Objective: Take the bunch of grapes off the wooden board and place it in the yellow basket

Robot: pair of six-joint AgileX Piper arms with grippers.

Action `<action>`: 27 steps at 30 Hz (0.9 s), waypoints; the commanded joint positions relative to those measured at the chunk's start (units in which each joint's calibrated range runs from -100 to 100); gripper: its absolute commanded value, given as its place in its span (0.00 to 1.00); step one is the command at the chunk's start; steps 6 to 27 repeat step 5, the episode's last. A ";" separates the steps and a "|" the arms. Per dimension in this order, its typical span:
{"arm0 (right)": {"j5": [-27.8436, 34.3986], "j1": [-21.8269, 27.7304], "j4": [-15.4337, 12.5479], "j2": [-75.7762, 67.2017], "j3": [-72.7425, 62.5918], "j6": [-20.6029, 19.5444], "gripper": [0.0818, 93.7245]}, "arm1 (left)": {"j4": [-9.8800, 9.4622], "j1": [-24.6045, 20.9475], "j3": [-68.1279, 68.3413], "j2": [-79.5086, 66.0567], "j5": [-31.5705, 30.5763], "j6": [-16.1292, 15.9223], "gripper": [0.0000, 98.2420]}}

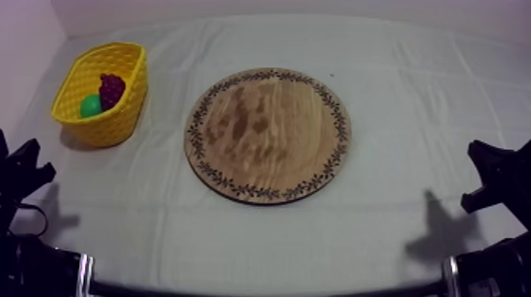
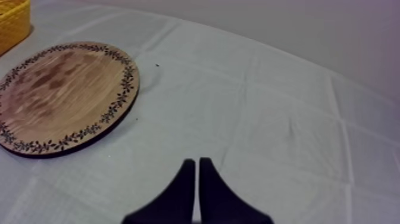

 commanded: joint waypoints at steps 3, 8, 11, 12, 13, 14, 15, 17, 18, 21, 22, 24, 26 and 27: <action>0.00 -0.02 0.01 -0.01 -0.03 -0.01 0.00 | -0.04 -0.10 -0.04 -0.01 0.14 0.10 0.00; 0.00 -0.02 0.01 -0.01 -0.03 -0.01 0.00 | -0.05 -0.11 -0.21 -0.01 0.75 0.21 0.00; 0.00 -0.02 0.01 -0.01 -0.03 -0.01 0.00 | -0.05 -0.11 -0.21 -0.01 0.75 0.21 0.00; 0.00 -0.02 0.01 -0.01 -0.03 -0.01 0.00 | -0.05 -0.11 -0.21 -0.01 0.75 0.21 0.00; 0.00 -0.02 0.01 -0.01 -0.03 -0.01 0.00 | -0.05 -0.11 -0.21 -0.01 0.75 0.21 0.00; 0.00 -0.02 0.01 -0.01 -0.03 -0.01 0.00 | -0.05 -0.11 -0.21 -0.01 0.75 0.21 0.00; 0.00 -0.02 0.01 -0.01 -0.03 -0.01 0.00 | -0.05 -0.11 -0.21 -0.01 0.75 0.21 0.00; 0.00 -0.02 0.01 -0.01 -0.03 -0.01 0.00 | -0.05 -0.11 -0.21 -0.01 0.75 0.21 0.00; 0.00 -0.02 0.01 -0.01 -0.03 -0.01 0.00 | -0.05 -0.11 -0.21 -0.01 0.75 0.21 0.00; 0.00 -0.02 0.01 -0.01 -0.03 -0.01 0.00 | -0.05 -0.11 -0.21 -0.01 0.75 0.21 0.00; 0.00 -0.02 0.01 -0.01 -0.03 -0.01 0.00 | -0.05 -0.11 -0.21 -0.01 0.75 0.21 0.00; 0.00 -0.02 0.01 -0.01 -0.03 -0.01 0.00 | -0.05 -0.11 -0.21 -0.01 0.75 0.21 0.00; 0.00 -0.02 0.01 -0.01 -0.03 -0.01 0.00 | -0.05 -0.11 -0.21 -0.01 0.75 0.21 0.00; 0.00 -0.02 0.01 -0.01 -0.03 -0.01 0.00 | -0.05 -0.11 -0.21 -0.01 0.75 0.21 0.00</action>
